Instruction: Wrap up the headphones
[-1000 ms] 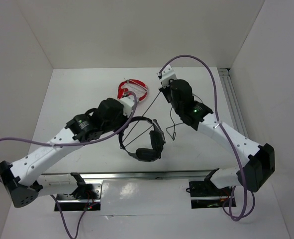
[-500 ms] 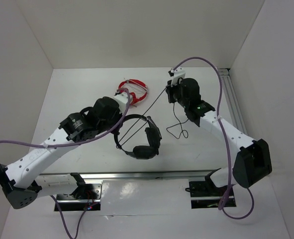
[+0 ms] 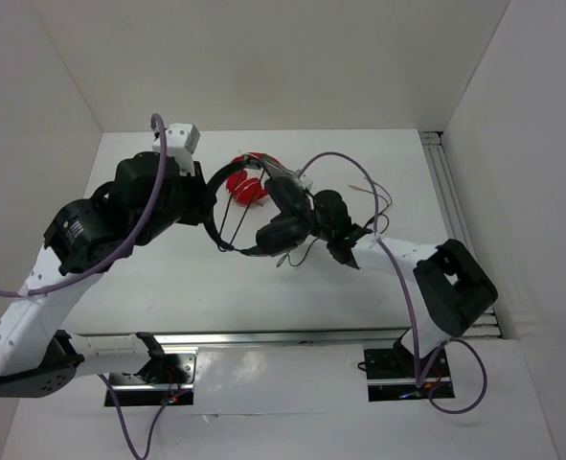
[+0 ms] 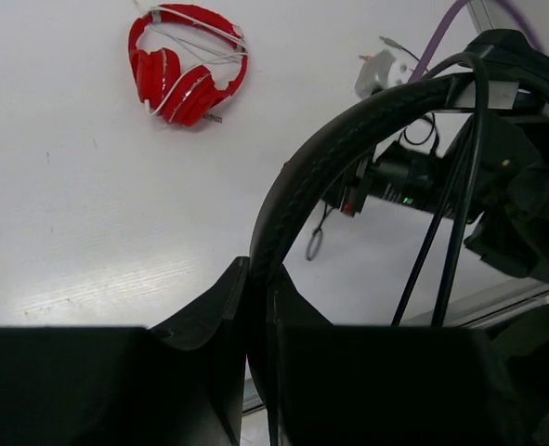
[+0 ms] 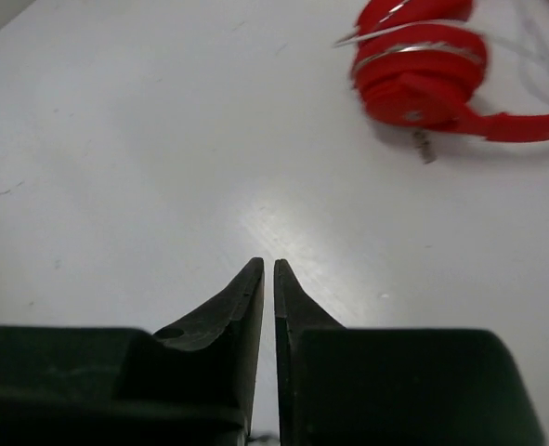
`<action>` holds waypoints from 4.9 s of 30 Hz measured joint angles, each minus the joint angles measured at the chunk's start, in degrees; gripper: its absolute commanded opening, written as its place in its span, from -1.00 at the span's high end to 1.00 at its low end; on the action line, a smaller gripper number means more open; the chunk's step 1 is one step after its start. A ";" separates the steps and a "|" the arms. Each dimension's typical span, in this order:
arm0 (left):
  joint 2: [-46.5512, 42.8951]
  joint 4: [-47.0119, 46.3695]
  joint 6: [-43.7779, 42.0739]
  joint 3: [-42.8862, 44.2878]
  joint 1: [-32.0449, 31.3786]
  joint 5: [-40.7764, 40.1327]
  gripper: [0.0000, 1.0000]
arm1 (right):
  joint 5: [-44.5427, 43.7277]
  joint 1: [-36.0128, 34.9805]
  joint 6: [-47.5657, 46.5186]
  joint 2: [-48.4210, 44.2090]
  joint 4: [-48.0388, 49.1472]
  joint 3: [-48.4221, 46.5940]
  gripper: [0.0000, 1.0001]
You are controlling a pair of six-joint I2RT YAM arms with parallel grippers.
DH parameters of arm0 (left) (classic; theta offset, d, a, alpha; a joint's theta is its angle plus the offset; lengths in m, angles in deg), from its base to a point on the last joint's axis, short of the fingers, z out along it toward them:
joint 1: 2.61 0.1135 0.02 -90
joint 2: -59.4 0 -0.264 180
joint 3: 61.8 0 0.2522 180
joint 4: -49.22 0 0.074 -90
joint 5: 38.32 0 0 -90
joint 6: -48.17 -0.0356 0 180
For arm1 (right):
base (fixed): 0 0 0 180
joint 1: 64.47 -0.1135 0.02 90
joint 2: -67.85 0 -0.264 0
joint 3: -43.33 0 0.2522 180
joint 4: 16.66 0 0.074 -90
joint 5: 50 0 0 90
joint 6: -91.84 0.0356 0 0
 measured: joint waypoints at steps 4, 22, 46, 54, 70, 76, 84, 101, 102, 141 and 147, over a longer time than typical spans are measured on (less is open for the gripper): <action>0.09 3.04 6.03 2.95 0.00 -3.91 1.00 | 7.52 -2.03 5.11 6.95 10.95 3.63 0.63; 1.16 10.67 18.18 4.96 11.04 -13.75 1.00 | 5.92 -10.56 12.61 19.39 30.01 12.92 1.00; 20.31 -1.42 8.15 -24.55 16.52 -13.79 1.00 | -44.85 -45.64 -2.62 -19.82 -21.68 -4.79 1.00; 14.32 -6.10 2.10 -32.63 3.82 -10.19 1.00 | -47.06 -26.40 -11.65 -20.06 -31.85 -9.62 1.00; -5.70 -11.87 -1.18 -29.49 -8.41 -2.60 1.00 | -14.08 -3.87 -11.47 -21.31 -31.98 -8.41 0.91; -5.33 -2.80 -1.14 -17.53 -8.48 -3.82 1.00 | 7.89 -0.20 -5.35 -16.92 -20.98 -7.06 0.70; -5.53 5.88 0.94 -9.92 -10.01 0.28 1.00 | 16.55 -1.84 5.22 -3.87 0.50 0.57 0.55; -6.25 15.13 17.57 9.73 -9.57 -10.62 1.00 | 17.66 -1.81 15.93 19.89 25.83 4.83 0.54; -6.25 15.41 17.84 10.32 -9.11 -11.52 1.00 | 17.59 -1.73 16.22 20.06 26.47 6.27 0.62; 38.82 3.19 6.75 -9.90 7.34 -16.22 1.00 | -33.18 -31.80 -2.62 -23.71 -39.41 -13.42 1.00; 29.14 -1.84 2.86 -24.90 7.69 -11.80 1.00 | -35.91 -20.20 -7.98 -23.08 -46.01 -15.06 1.00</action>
